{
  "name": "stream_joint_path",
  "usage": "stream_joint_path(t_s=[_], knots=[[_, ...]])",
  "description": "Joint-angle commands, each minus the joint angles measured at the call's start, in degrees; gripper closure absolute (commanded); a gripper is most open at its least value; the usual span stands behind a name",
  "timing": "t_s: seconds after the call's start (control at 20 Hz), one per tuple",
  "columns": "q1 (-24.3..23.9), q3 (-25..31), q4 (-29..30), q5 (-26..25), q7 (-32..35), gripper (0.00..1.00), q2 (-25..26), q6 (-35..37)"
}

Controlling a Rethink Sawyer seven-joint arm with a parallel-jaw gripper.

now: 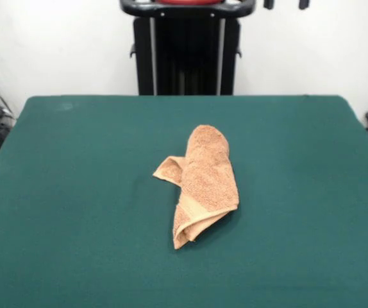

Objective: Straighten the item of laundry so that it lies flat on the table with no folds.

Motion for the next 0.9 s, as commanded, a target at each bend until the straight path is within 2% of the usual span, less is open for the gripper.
stream_joint_path(t_s=[0.05,0.45,0.9], knots=[[0.9,-1.1,-8.5,-2.1,13.7,0.0,12.3,5.2],[-1.1,-1.1,-18.9,-1.7,10.4,0.0,21.1,5.9],[-3.4,-0.7,-30.2,-0.9,7.2,0.0,27.6,10.3]])
